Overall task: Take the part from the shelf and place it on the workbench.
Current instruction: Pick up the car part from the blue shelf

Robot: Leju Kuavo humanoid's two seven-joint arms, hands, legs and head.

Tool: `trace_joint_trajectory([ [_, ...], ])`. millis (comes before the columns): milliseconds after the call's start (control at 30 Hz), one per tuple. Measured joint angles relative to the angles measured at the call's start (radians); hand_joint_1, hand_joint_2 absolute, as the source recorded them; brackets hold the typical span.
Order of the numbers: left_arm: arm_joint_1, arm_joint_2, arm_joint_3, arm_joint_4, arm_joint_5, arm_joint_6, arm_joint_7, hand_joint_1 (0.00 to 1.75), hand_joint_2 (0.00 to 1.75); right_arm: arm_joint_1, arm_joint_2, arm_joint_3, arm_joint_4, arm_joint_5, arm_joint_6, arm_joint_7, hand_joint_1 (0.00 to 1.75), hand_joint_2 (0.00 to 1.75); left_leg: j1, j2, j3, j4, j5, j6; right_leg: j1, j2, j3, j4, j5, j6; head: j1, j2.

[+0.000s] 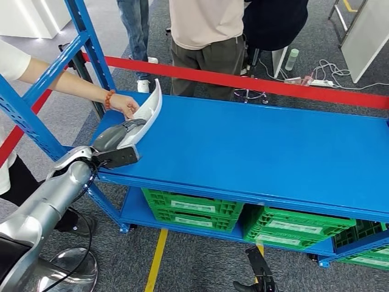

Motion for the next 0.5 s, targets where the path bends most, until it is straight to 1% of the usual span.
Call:
trace_joint_trajectory([
  [500, -0.004, 0.001, -0.012, 0.01, 0.005, -0.004, -0.002, 1.75, 1.75, 0.0, 0.0, 0.006, 0.0, -0.003, -0.001, -0.003, 0.0, 1.75, 0.0, 0.0, 0.0, 0.0, 0.0, 0.0, 0.0, 0.0, 0.0, 0.0, 0.0, 0.0, 0.0, 0.0],
])
